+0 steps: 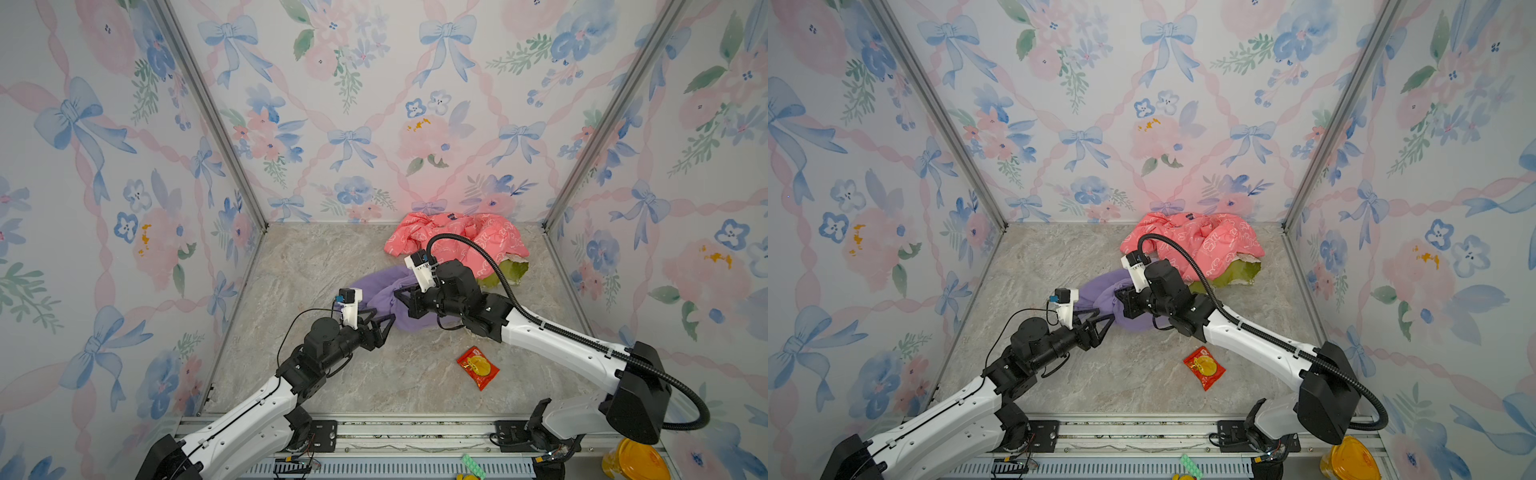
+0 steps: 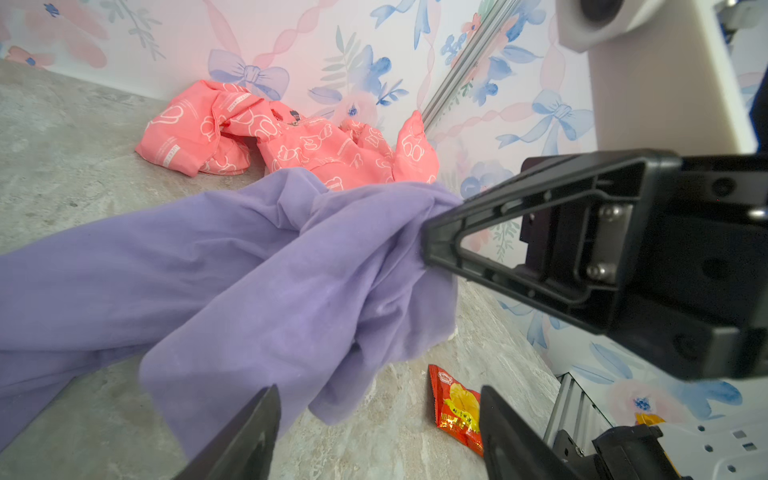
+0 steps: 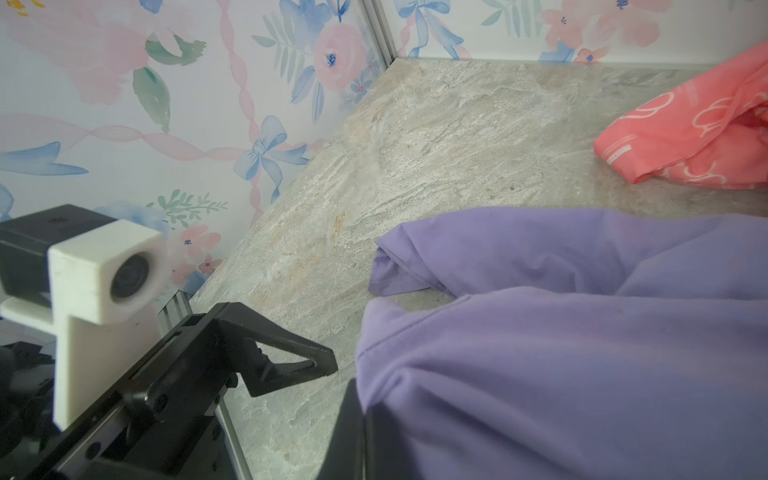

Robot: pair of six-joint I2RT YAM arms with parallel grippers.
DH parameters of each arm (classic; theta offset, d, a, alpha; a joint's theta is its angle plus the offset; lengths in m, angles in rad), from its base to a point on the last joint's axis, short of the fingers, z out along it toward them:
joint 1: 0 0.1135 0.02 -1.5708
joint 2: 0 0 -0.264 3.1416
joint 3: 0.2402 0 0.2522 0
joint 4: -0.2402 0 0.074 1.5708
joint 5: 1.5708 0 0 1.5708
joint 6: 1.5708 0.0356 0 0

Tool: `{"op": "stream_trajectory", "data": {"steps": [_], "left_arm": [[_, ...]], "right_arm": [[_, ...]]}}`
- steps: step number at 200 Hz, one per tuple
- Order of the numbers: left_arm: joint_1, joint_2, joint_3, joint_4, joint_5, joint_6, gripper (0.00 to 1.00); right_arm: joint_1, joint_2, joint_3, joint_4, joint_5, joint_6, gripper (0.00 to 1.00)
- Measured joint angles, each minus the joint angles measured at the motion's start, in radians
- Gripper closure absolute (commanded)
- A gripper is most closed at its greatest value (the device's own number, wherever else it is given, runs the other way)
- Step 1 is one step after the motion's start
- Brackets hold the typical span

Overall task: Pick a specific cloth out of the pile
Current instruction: 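Grasp the purple shirt with the left gripper beside the right gripper, then lift the shirt with the left gripper while the right gripper releases and withdraws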

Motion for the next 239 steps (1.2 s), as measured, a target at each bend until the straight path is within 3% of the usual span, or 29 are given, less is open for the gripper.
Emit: {"op": "stream_trajectory", "data": {"steps": [56,118,173,201,239], "left_arm": [[-0.001,0.026,0.0,0.021,-0.021,0.001,0.38],[-0.001,0.0,-0.008,0.022,-0.082,0.016,1.0],[-0.002,-0.052,-0.029,0.018,-0.127,0.015,1.0],[-0.001,-0.077,-0.029,-0.008,-0.153,0.037,1.0],[0.032,-0.094,0.025,-0.127,-0.187,0.095,1.0]], "right_arm": [[0.063,0.065,0.058,0.027,-0.023,0.03,1.0],[0.102,0.106,0.085,0.054,-0.039,0.036,0.99],[0.102,0.102,0.083,0.058,-0.007,0.015,0.75],[0.101,0.029,0.037,0.059,0.066,-0.017,0.49],[0.096,-0.121,-0.048,0.062,0.19,-0.078,0.29]]}}
